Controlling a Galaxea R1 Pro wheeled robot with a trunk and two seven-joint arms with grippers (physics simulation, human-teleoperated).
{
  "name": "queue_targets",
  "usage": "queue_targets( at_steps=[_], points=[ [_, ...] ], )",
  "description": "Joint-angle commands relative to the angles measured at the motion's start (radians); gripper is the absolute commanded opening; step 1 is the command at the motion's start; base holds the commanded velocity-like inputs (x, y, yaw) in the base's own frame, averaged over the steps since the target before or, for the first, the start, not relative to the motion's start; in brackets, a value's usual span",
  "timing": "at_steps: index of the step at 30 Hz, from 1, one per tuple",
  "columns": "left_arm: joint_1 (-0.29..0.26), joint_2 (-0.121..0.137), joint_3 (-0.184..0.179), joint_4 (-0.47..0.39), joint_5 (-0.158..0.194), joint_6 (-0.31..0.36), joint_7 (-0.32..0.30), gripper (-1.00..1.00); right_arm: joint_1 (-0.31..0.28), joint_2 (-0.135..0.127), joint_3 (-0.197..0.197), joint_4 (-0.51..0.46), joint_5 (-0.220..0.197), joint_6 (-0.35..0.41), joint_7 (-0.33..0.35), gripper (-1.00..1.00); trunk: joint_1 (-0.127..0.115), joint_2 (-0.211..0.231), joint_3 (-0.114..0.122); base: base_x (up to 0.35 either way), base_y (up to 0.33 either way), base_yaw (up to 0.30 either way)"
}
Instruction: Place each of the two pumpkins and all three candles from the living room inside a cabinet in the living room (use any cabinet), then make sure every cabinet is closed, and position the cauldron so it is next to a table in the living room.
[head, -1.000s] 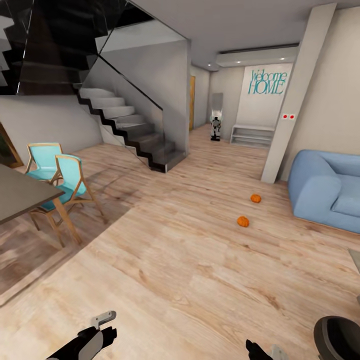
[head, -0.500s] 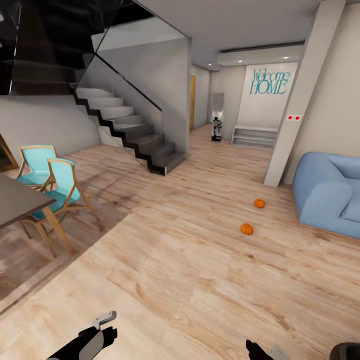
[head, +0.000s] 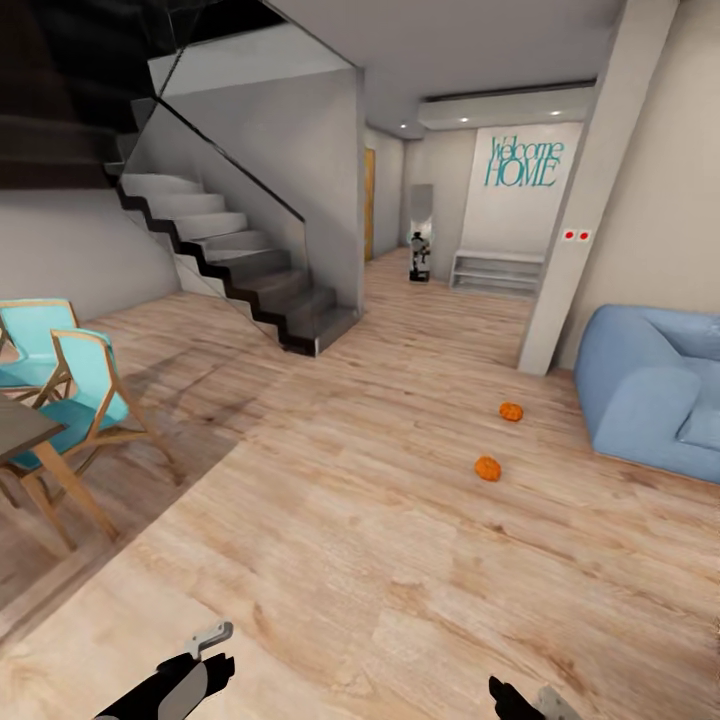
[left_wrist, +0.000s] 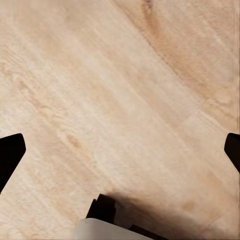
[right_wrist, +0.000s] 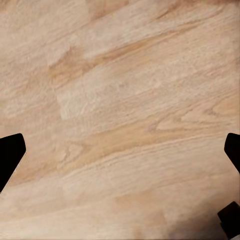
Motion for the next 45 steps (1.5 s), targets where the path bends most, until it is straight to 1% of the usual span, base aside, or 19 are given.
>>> queue_targets(
  at_steps=[1,9,14,45],
  points=[
    [0.000,0.001,-0.008,-0.003,0.008,0.004,0.008,1.00,-0.001,0.000,0.008,0.001,-0.011,-0.005,0.001,1.00,0.001,-0.001,-0.002,0.330,0.000,-0.236],
    [0.000,0.001,-0.008,-0.003,0.008,0.004,0.008,1.00,-0.001,0.000,0.009,0.001,-0.011,-0.005,0.001,1.00,0.001,-0.001,-0.006,0.330,0.000,-0.247],
    [0.000,0.001,-0.008,-0.004,0.008,0.004,0.008,1.00,-0.001,0.000,0.010,0.001,-0.011,-0.006,0.001,1.00,0.001,-0.001,-0.008,0.330,0.000,-0.137],
    [0.000,0.001,-0.008,-0.004,0.008,0.004,0.008,1.00,-0.001,0.000,0.010,0.001,-0.011,-0.007,0.001,1.00,0.001,-0.001,-0.008,0.330,0.000,-0.003]
  ],
)
